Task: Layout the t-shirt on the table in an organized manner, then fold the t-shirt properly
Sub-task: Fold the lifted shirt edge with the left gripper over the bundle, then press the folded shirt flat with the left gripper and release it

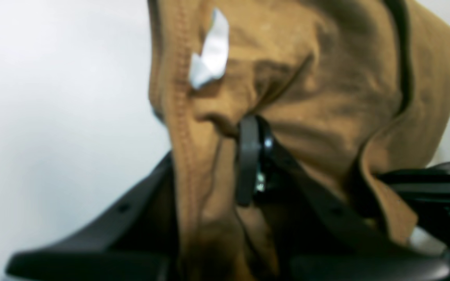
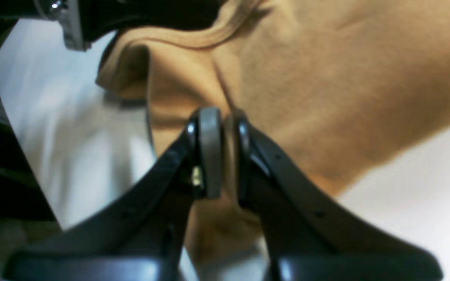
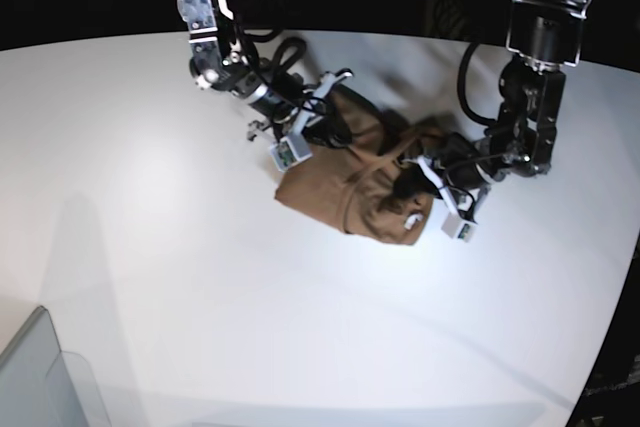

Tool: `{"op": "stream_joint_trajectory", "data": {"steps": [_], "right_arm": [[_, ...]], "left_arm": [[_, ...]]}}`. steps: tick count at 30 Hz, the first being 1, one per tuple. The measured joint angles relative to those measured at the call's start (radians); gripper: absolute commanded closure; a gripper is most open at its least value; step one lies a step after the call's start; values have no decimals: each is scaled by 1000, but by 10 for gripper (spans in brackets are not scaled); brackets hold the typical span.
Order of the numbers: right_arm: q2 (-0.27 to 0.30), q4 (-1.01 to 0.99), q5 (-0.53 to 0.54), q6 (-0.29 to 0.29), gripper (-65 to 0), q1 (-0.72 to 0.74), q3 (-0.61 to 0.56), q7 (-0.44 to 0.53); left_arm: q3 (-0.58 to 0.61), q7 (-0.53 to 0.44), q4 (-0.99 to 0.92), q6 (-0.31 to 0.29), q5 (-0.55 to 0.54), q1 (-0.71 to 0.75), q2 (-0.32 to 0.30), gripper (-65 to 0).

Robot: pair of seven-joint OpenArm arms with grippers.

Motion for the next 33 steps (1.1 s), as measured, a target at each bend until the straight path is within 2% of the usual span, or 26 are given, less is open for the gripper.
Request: {"op": "stream_joint_trajectory", "data": {"steps": [2, 8, 11, 13, 15, 17, 18, 20, 25, 28, 33], "right_arm": [[6, 98, -19, -3, -49, -34, 3, -29], [13, 401, -7, 0, -49, -148, 85, -7], [11, 443, -8, 0, -49, -191, 183, -11], [14, 443, -11, 0, -49, -209, 251, -16], [14, 444, -10, 0, -49, -222, 306, -13], [10, 445, -10, 0, -49, -232, 354, -15], [11, 449, -11, 0, -49, -237, 375, -16], [11, 460, -10, -2, -49, -250, 408, -11], [9, 462, -10, 0, -49, -260, 460, -18], [6, 462, -10, 0, -49, -264, 476, -18], [3, 462, -10, 0, -48, -272, 476, -15]], "left_arm": [[0, -4, 11, 0, 23, 0, 0, 0], [21, 35, 46, 10, 72, -29, -27, 0], [97, 48, 29, 37, 121, -94, -52, 0], [185, 38, 11, 35, 166, -146, -61, 0], [283, -5, -11, -28, 257, -201, -59, 0], [370, -41, -26, -134, 313, -248, -50, 0], [413, -49, -31, -179, 336, -267, -38, 0], [478, -58, -29, -211, 413, -298, -4, 0], [566, -86, -31, -211, 632, -331, 105, 0], [566, -82, -49, -210, 749, -333, 181, 0], [571, -83, -53, -211, 849, -330, 230, 0]]}}
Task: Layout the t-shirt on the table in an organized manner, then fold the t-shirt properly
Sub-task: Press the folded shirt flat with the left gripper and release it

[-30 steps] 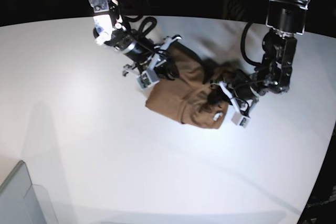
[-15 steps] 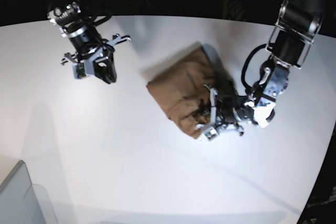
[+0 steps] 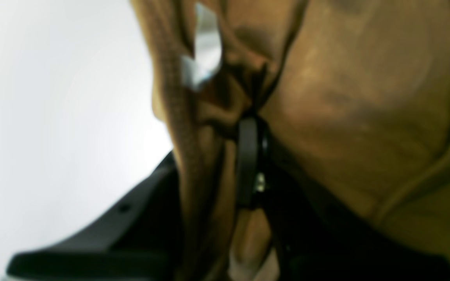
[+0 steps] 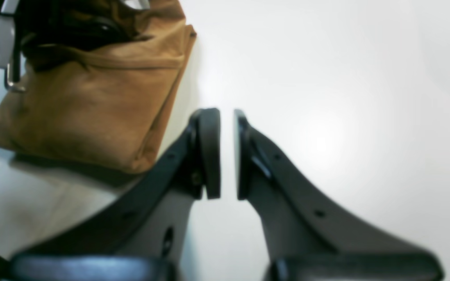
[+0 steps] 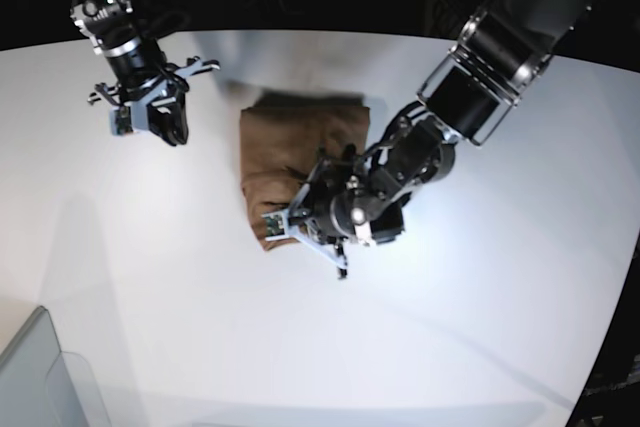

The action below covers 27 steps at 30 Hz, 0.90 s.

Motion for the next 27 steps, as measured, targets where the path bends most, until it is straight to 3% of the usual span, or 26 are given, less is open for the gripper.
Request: {"op": "stream_joint_trajectory", "data": {"steps": [3, 5, 7, 11, 13, 15, 20, 23, 27], "right_arm": [[0, 0, 0, 0, -48, 1, 0, 1], [0, 0, 0, 0, -48, 0, 0, 0], [0, 0, 0, 0, -48, 1, -1, 0], [0, 0, 1, 0, -48, 4, -3, 3], [0, 0, 0, 0, -48, 3, -3, 2], [0, 0, 0, 0, -48, 3, -3, 2], [0, 0, 0, 0, -48, 3, -3, 3], [-1, 0, 0, 0, -48, 3, -4, 2], [0, 0, 0, 0, -48, 4, -6, 2]], "left_arm": [[-1, -5, -2, 0, 8, 0, 1, -7], [0, -7, -2, 0, 10, -1, 1, -52], [1, -5, -3, -4, 10, -6, 0, -152], [-5, 0, 3, 0, 46, -19, -6, -415], [-5, -3, 4, 1, 78, -29, -5, -507], [-6, -2, 18, 1, 103, -29, -5, -559], [-3, 34, 126, -19, 119, -10, -59, -572], [-3, 95, 180, -19, 127, -9, -63, -572], [-3, 99, 262, -19, 121, -11, -71, -572]]}}
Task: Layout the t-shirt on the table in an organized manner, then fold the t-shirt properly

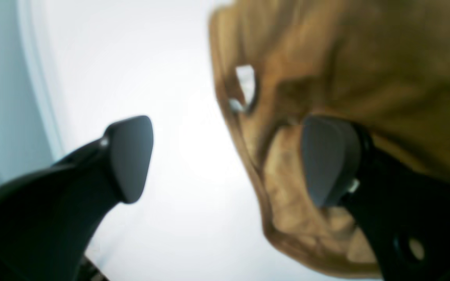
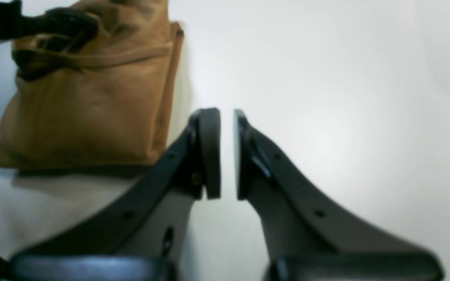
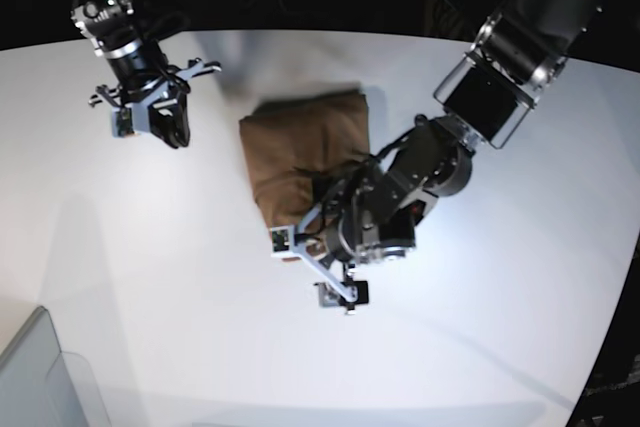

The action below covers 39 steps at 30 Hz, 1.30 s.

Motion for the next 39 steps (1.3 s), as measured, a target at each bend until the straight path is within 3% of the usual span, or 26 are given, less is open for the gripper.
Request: {"op": "stream_joint_trajectory", "data": {"steps": [7, 10, 15, 18, 24, 26, 31, 33, 39], "right_arm": [[0, -2, 0, 0, -48, 1, -10, 0], [2, -24, 0, 1, -48, 34, -23, -2], [2, -87, 0, 0, -48, 78, -30, -1], [3, -149, -3, 0, -48, 111, -29, -3], [5, -233, -3, -2, -48, 137, -34, -1], [5, -238, -2, -4, -48, 130, -64, 0], [1, -238, 0, -3, -46, 106, -199, 4], [3, -238, -1, -3, -45, 95, -222, 2], [2, -229, 0, -3, -44, 77, -243, 10]], "left_arm": [[-2, 7, 157, -3, 2, 5, -54, -572], [-53, 96, 230, -5, -6, 37, -76, -572], [-319, 220, 338, 2, 6, 163, -129, -572], [-495, 224, 376, 0, -1, 310, -167, -571], [-841, 222, 386, 2, -6, 514, -165, -569], [-922, 225, 386, 0, -14, 558, -166, -529], [-1091, 233, 386, -4, -183, 645, -161, -295], [-1151, 235, 386, 0, -208, 660, -162, -239], [-1249, 235, 388, 0, -270, 745, -158, -233]]}}
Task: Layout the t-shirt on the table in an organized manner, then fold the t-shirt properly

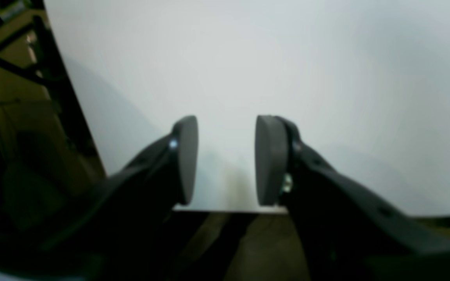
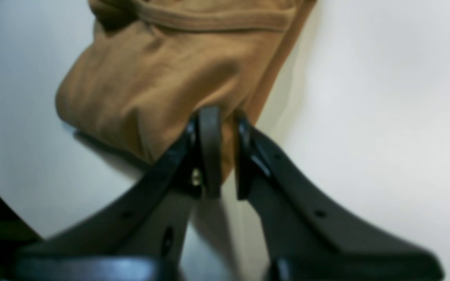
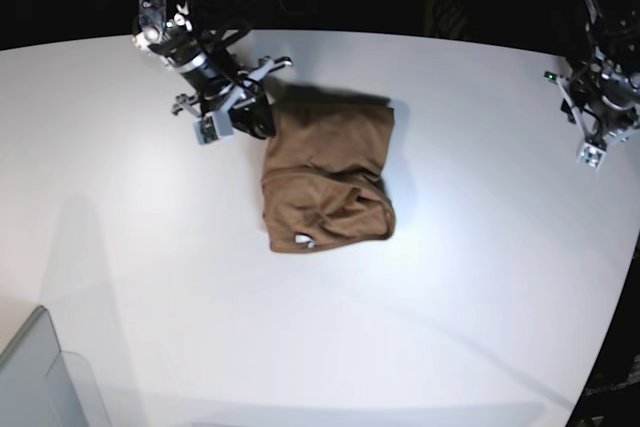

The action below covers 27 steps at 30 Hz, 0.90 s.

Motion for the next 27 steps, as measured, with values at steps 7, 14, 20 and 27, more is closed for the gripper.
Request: {"op": "stream_joint_trajectory", "data": {"steps": [7, 14, 20, 27], "right_arm": [[0, 111, -1, 0, -44, -29, 112, 2], [-2, 159, 0, 0, -44, -58, 277, -9], [-17, 156, -1, 0, -44, -56, 438, -8], [-80, 156, 0, 0, -44, -55, 603, -8]], "left_arm": [[-20, 5, 125, 3, -115, 155, 41, -229], [-17, 2, 266, 2, -132, 290, 185, -69], [-15, -5, 266, 3, -126, 367, 261, -1], [-14, -11, 266, 3, -126, 397, 288, 0]]}}
